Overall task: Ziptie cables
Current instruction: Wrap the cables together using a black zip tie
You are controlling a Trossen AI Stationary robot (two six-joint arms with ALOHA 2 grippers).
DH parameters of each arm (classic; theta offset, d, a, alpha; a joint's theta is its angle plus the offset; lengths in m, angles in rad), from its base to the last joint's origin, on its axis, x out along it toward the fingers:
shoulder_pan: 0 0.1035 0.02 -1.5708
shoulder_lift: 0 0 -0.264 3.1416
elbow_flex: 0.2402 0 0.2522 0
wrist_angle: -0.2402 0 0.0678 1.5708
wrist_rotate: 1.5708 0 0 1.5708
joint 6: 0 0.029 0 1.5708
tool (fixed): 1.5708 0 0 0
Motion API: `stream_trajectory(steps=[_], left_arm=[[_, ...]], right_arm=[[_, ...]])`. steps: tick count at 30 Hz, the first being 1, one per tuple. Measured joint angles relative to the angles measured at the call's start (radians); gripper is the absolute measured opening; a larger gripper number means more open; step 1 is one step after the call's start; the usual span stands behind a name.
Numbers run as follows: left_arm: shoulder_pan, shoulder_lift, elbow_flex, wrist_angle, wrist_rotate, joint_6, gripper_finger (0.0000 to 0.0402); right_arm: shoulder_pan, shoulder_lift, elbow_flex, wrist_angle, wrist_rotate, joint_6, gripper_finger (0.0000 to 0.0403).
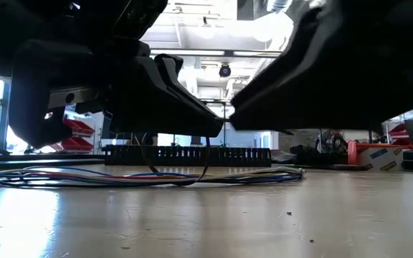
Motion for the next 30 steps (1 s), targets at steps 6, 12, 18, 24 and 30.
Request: stream_trajectory(steps=[6,12,18,24,30], left_arm=[[0.000,0.000,0.000,0.000,-0.003,-0.008,0.0011],[0.000,0.000,0.000,0.000,-0.004,-0.026,0.0013],[0.000,0.000,0.000,0.000,-0.014,-0.033,0.0013],[-0.002,0.000,0.000,0.001,-0.031,-0.033,0.0014],[-0.001,0.000,0.000,-0.002,-0.039,-0.026,0.0014]], right_arm=[[-0.037,0.000,0.000,-0.034,0.001,0.054,0.0128],[-0.037,0.000,0.000,-0.035,0.000,0.051,0.0059],[-0.034,0.000,0.000,-0.035,0.001,0.074,0.0006],[0.004,0.001,0.000,-0.067,0.015,0.268,0.0002],[0.092,0.001,0.000,-0.247,0.072,0.595,0.0001]])
